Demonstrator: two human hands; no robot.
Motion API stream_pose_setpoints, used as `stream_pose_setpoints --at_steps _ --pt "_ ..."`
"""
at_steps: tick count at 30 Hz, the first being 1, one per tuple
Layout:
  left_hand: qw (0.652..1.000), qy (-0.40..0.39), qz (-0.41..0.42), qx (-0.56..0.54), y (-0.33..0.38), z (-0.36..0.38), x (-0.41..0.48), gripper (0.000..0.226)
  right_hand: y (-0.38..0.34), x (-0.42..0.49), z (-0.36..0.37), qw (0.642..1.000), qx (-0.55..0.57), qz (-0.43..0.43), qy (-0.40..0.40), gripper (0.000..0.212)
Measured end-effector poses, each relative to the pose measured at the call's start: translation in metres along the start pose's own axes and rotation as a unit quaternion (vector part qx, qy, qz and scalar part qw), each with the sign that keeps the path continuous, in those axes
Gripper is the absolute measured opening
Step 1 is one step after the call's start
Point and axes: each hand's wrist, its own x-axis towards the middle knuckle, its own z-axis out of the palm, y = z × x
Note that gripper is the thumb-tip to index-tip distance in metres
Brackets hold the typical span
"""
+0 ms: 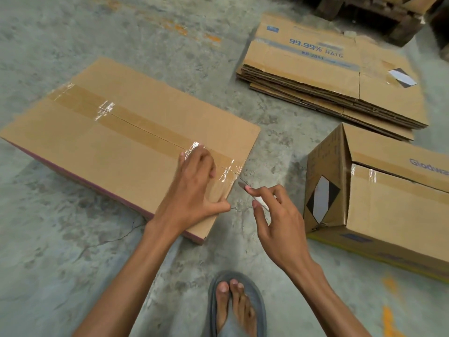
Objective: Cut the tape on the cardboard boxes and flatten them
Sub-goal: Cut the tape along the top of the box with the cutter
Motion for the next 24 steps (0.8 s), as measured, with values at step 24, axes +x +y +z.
stream_pose_setpoints --at_steps 24 --pt "0.980 -0.003 0.150 0.127 0.000 0.012 -0.016 0.010 -0.006 -0.007 0.007 0.997 -0.040 -0.065 0.001 0.025"
